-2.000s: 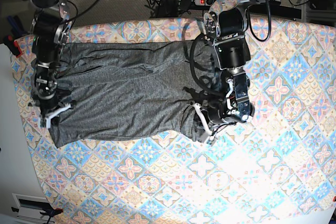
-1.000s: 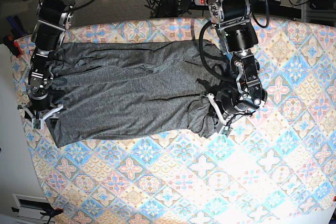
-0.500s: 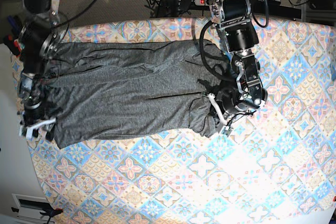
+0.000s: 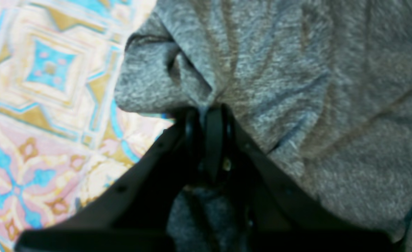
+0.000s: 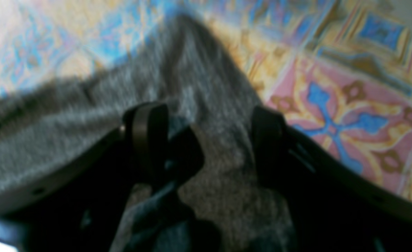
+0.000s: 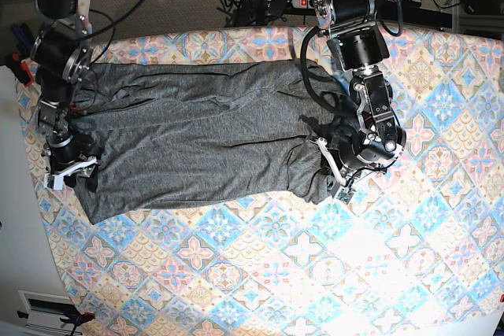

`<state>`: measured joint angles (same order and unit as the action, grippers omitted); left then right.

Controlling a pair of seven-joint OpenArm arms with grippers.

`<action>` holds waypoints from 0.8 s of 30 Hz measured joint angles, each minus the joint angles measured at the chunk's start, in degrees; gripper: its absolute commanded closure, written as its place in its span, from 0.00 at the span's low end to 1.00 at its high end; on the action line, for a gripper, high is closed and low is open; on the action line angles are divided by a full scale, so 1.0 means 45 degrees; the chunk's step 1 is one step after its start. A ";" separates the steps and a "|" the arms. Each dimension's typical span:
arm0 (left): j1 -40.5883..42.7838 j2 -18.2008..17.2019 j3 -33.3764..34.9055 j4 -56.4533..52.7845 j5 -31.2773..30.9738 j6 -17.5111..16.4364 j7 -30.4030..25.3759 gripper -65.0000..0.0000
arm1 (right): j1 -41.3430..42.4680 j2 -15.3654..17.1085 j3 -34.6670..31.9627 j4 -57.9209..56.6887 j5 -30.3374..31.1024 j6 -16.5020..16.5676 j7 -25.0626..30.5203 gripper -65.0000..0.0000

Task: Layout the t-shirt on the table in an organized manner, then fold the t-shirt properly
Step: 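Hold the shirt edges with both grippers and fold them inward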

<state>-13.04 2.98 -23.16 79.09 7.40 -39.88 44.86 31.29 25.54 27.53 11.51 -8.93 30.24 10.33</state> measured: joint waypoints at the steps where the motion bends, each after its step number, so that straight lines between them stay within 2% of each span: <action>1: -0.0024 0.0010 0.0000 0.0000 -0.0053 -0.0005 0.0325 1.00 | 0.0029 0.0039 -0.0398 0.0005 -0.0034 -0.0053 -0.0039 0.44; 4: -0.0015 0.0005 0.0000 0.0024 -0.0049 -0.0044 0.0602 1.00 | 0.0112 0.0044 -0.1695 0.0029 -0.0024 -0.0058 0.0117 0.45; 6: 0.0019 0.0010 0.0000 0.0335 -0.0068 -0.0053 0.0665 1.00 | 0.0121 0.0044 -0.2225 0.0087 -0.0015 -0.0058 0.0141 0.50; 8: 0.0000 0.0000 0.0000 0.0437 -0.0058 -0.0044 0.0661 1.00 | 0.0141 0.0044 -0.2560 0.0087 -0.0019 -0.0039 0.0175 0.61; 12: 0.0019 0.0010 0.0000 0.0437 -0.0053 -0.0053 0.0670 1.00 | 0.0141 0.0039 -0.2827 0.0087 0.0073 -0.0039 0.0214 0.91; 14: 0.0010 0.0010 0.0000 0.0437 -0.0053 -0.0049 0.0670 1.00 | 0.0141 0.0039 -0.2827 0.0087 0.0068 -0.0044 0.0209 1.00; 22: 0.0019 0.0427 -0.0019 0.0515 -0.0010 -0.0005 0.0714 1.00 | 0.0141 0.0039 -0.2803 0.0087 0.0068 -0.0039 0.0204 1.00; 24: 0.0097 0.0806 -0.0034 0.1234 0.0053 0.0010 0.1025 1.00 | 0.0136 0.0053 -0.2798 0.0097 0.0073 -0.0044 0.0204 1.00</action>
<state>-12.60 6.61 -23.31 84.64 7.64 -39.83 49.47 31.90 25.78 14.94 11.94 -8.60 30.04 11.25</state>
